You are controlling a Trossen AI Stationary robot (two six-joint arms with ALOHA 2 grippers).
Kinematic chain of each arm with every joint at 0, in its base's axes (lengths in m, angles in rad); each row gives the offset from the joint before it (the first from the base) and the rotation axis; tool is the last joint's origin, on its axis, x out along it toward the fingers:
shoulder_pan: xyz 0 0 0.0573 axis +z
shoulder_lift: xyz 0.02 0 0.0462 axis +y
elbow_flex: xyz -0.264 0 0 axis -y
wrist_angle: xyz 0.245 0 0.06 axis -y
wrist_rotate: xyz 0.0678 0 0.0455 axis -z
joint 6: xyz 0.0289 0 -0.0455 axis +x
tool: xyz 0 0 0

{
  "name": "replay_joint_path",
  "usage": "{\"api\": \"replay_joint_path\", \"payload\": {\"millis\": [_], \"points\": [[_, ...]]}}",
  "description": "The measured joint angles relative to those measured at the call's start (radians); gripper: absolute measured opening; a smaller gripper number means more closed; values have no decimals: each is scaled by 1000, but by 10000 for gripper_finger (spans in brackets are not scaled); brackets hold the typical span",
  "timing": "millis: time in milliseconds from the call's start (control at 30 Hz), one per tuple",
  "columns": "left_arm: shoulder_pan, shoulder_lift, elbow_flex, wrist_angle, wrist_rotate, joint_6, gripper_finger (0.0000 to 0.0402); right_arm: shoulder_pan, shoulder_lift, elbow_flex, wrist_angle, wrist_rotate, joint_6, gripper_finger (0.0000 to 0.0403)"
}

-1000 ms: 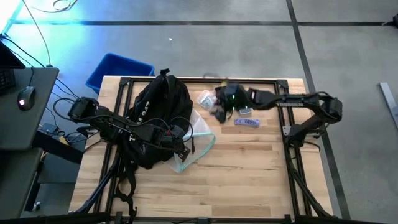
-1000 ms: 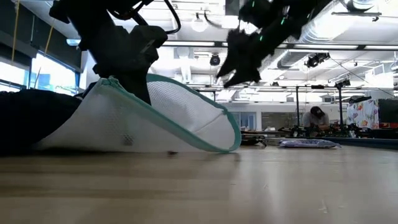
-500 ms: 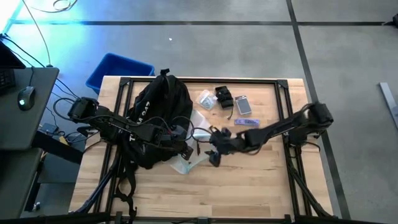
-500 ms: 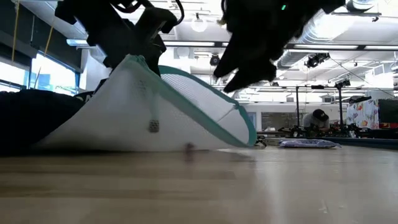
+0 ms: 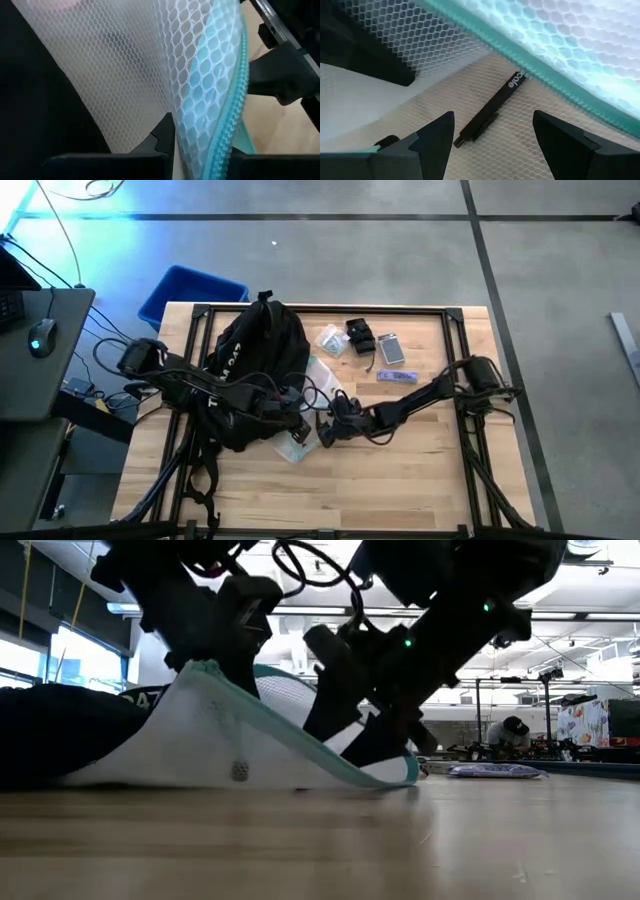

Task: Unpack backpack
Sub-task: Remove the black pen from the zip bag

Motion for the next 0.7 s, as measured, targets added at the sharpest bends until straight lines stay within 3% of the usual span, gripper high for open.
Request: {"api": "replay_joint_path", "payload": {"millis": [200,500,700], "points": [[0,4,0,14,1,27,0,0,21,0,4,39,-8,254],[0,4,0,48,-3,55,0,-6,22,0,38,94,-169,253],[0,4,0,47,-4,54,0,-19,38,1,31,98,-197,232]]}}
